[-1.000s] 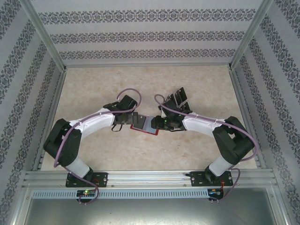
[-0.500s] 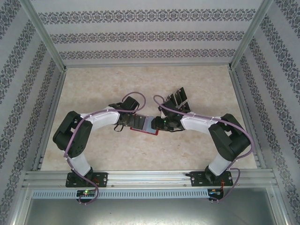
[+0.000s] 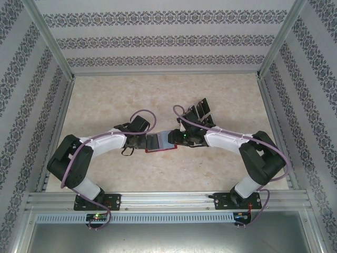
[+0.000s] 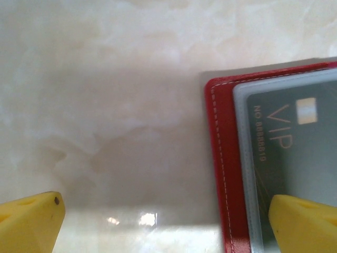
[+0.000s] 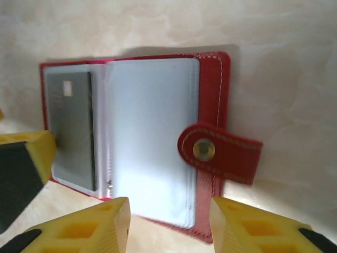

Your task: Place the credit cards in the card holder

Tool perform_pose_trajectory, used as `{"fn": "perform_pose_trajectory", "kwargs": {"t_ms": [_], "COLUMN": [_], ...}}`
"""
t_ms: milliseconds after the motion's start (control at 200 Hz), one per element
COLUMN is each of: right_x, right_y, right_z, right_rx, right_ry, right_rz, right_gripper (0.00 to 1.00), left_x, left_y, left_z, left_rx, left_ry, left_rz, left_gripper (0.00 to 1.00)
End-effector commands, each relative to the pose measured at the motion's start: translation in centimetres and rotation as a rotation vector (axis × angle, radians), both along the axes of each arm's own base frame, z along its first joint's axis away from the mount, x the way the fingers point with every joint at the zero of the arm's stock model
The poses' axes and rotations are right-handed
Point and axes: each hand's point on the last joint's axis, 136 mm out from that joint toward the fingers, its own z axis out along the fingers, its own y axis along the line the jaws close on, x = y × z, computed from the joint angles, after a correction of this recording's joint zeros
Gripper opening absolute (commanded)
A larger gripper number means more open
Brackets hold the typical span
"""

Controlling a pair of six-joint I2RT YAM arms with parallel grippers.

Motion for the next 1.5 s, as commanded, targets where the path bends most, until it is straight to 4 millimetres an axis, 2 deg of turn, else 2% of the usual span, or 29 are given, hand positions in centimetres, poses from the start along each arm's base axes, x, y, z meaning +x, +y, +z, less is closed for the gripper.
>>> {"fn": "perform_pose_trajectory", "kwargs": {"t_ms": [0, 235, 410, 585, 999, 1144, 1494], "right_x": [-0.4, 0.6, 1.7, 1.8, 1.7, 1.6, 1.0], "right_y": [1.3, 2.9, 2.2, 1.2, 1.0, 1.5, 4.6], "right_z": [2.0, 0.7, -1.0, -2.5, -4.2, -4.4, -3.8], "right_rx": [0.027, -0.011, -0.106, -0.156, -0.180, -0.166, -0.065], "right_ry": [-0.030, -0.020, -0.022, -0.004, 0.026, 0.035, 0.062], "right_rz": [0.016, 0.052, 0.045, 0.035, 0.043, 0.054, 0.117], "right_gripper": [0.47, 0.47, 0.47, 0.47, 0.47, 0.47, 0.47], "left_x": [-0.9, -1.3, -1.1, -0.9, -0.7, -0.7, -0.8], "left_y": [-0.5, 0.2, 0.2, 0.2, 0.1, 0.0, -0.1], "left_z": [0.7, 0.3, 0.2, -0.1, -1.0, -1.1, -1.5], "left_rx": [-0.047, -0.021, -0.012, 0.000, 0.013, 0.009, 0.000], "left_ry": [-0.006, -0.004, -0.004, 0.001, 0.016, 0.017, 0.024], "left_rz": [0.033, 0.045, 0.050, 0.048, 0.044, 0.043, 0.048], "left_gripper": [1.00, 1.00, 1.00, 1.00, 1.00, 1.00, 1.00]}}
